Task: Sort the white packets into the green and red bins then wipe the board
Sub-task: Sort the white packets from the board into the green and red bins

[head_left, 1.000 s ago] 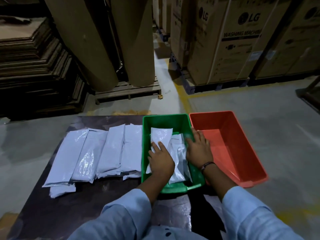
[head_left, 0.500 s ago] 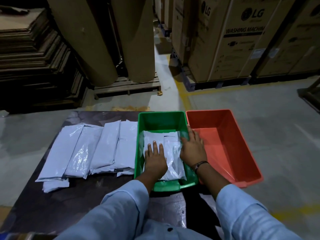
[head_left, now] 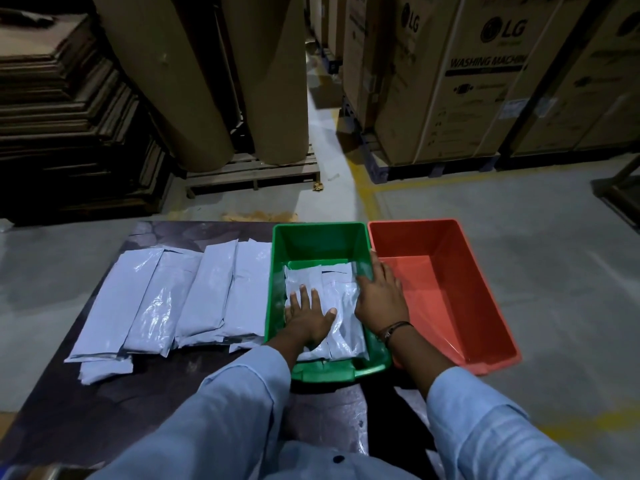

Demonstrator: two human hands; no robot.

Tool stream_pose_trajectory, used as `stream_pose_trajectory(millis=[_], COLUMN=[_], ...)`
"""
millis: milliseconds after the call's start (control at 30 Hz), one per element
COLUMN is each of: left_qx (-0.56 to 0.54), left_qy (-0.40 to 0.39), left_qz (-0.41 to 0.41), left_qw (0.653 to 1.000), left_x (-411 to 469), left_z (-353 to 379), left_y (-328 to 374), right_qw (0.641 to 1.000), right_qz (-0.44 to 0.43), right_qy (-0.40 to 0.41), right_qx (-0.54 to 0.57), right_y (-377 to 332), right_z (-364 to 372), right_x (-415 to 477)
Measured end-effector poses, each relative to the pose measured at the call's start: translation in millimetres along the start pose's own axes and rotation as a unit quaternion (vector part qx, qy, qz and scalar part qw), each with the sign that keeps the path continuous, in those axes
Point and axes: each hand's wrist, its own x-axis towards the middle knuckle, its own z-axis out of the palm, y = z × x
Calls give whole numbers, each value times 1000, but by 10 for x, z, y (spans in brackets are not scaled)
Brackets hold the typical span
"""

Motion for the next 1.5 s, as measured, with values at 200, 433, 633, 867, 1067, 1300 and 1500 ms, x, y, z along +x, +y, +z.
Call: stream_pose_trajectory(millis=[200,433,633,867,1067,1300,1500], left_qx=[-38,-79,-142,-150,-135,-95,-58], left_qy=[87,300,419,427,425,379,318], left_qz=[23,144,169,106,59,0,-39], left_qw=[995,939,881,885,893,920,945], left_x=[-74,-578,-770,-847,-863,-795,-683], left_z=[-235,-710,-953,-1262,-1490,-1573,-1478], left_y=[70,118,-402,-1504,-2388,-3160,-3624], right_qw=[1000,996,992,993,996,998,1000], right_qz=[2,16,13,5,-14,-22,-24], right_qy=[19,73,102,94,75,54,11], right_qx=[-18,40,74,68,53,26,-3], right_y=[-30,-426,-1019,-1863,-2596,-3187,-3493], right_z=[-13,-133,-143,14,161,420,685], right_x=[-10,147,302,354,452,564,564])
